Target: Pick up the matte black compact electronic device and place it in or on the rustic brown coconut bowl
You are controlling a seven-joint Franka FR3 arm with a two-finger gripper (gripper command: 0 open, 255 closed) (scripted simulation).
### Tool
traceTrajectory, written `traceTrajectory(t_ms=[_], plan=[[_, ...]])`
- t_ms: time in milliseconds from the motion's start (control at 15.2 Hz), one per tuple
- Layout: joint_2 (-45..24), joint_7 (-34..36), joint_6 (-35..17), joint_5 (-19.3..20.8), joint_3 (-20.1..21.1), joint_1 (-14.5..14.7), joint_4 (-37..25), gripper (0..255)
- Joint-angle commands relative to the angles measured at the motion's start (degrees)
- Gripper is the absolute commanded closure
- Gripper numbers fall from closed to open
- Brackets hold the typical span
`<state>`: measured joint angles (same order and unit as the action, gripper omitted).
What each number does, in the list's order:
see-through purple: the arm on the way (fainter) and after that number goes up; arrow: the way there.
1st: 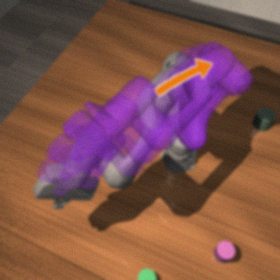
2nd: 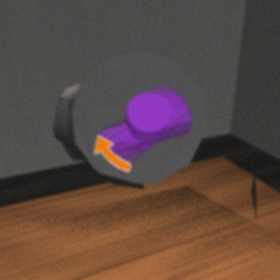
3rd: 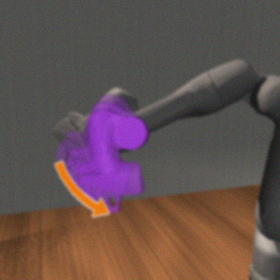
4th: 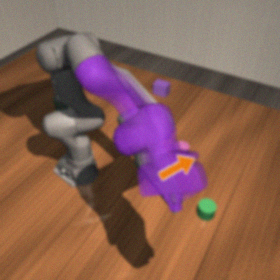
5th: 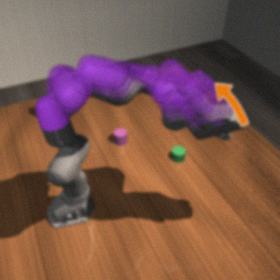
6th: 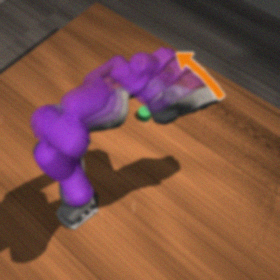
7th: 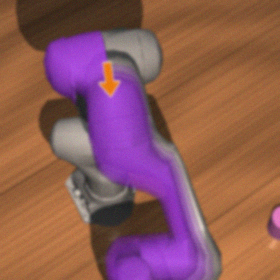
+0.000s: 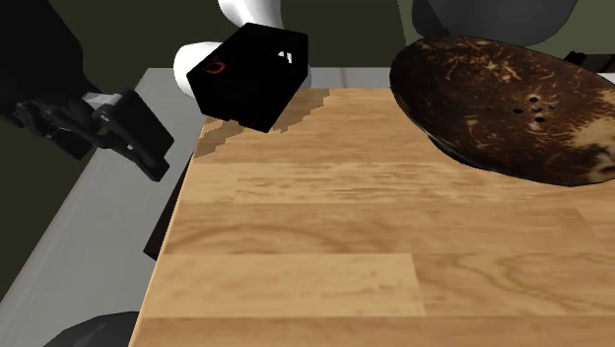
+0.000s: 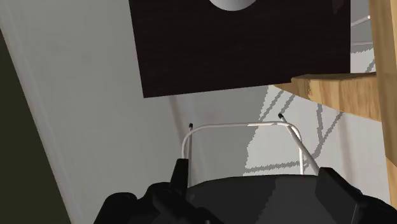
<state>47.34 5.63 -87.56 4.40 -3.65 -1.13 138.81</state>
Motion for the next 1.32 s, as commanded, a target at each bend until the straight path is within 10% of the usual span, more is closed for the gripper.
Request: traceTrajectory(t_ms=[0,1254], plan=[[0.0,0.0,0.0,0.0,0.0,0.0,0.0,0],[20.9,64.2,23.4,-32.2,14.6,-22.1,-8.6,0]])
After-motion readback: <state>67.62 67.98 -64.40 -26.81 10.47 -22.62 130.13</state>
